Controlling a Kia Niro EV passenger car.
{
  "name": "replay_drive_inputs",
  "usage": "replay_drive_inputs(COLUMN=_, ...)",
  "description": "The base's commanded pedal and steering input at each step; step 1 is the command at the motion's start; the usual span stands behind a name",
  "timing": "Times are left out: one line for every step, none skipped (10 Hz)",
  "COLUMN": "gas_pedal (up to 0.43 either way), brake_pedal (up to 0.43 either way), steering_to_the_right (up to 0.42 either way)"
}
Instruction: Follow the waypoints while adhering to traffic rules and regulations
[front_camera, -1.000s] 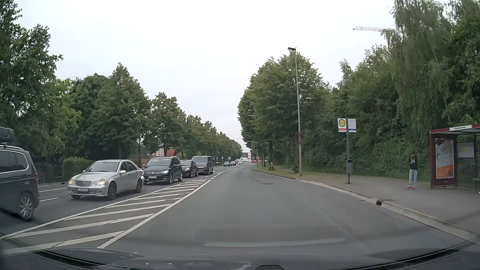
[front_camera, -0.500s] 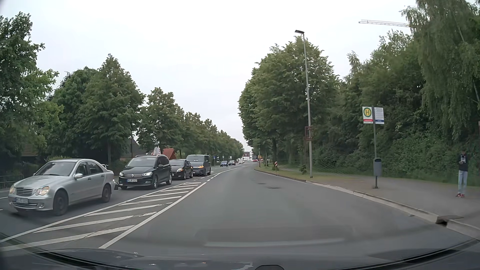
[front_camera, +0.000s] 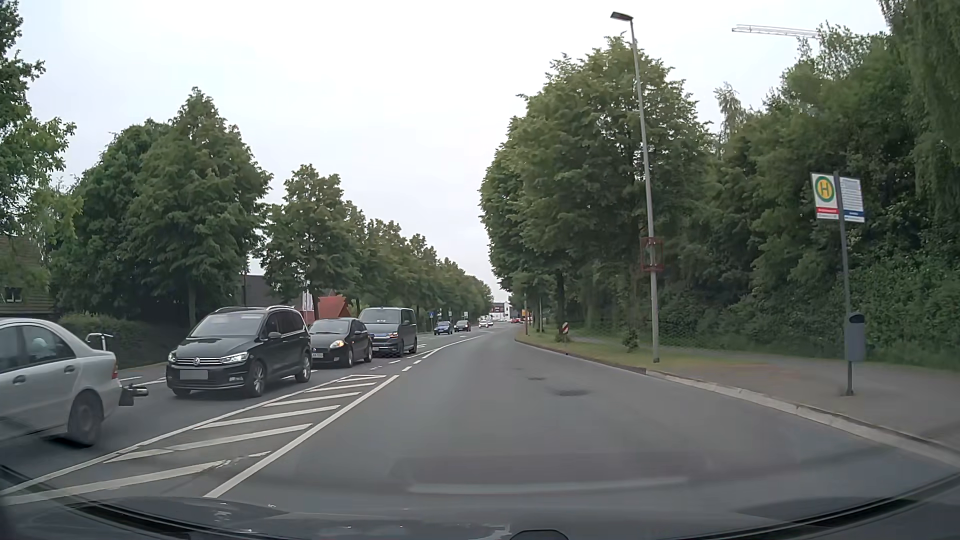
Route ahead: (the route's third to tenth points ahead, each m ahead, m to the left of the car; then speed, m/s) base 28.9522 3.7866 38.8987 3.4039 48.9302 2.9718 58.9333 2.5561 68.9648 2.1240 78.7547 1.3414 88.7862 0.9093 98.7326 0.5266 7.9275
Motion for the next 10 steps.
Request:
replay_drive_inputs(gas_pedal=0.24, brake_pedal=0.0, steering_to_the_right=-0.013)
replay_drive_inputs(gas_pedal=0.24, brake_pedal=0.0, steering_to_the_right=-0.013)
replay_drive_inputs(gas_pedal=0.24, brake_pedal=0.0, steering_to_the_right=-0.013)
replay_drive_inputs(gas_pedal=0.24, brake_pedal=0.0, steering_to_the_right=-0.013)
replay_drive_inputs(gas_pedal=0.24, brake_pedal=0.0, steering_to_the_right=-0.013)
replay_drive_inputs(gas_pedal=0.24, brake_pedal=0.0, steering_to_the_right=-0.013)
replay_drive_inputs(gas_pedal=0.24, brake_pedal=0.0, steering_to_the_right=-0.013)
replay_drive_inputs(gas_pedal=0.24, brake_pedal=0.0, steering_to_the_right=-0.013)
replay_drive_inputs(gas_pedal=0.24, brake_pedal=0.0, steering_to_the_right=-0.013)
replay_drive_inputs(gas_pedal=0.24, brake_pedal=0.0, steering_to_the_right=-0.013)
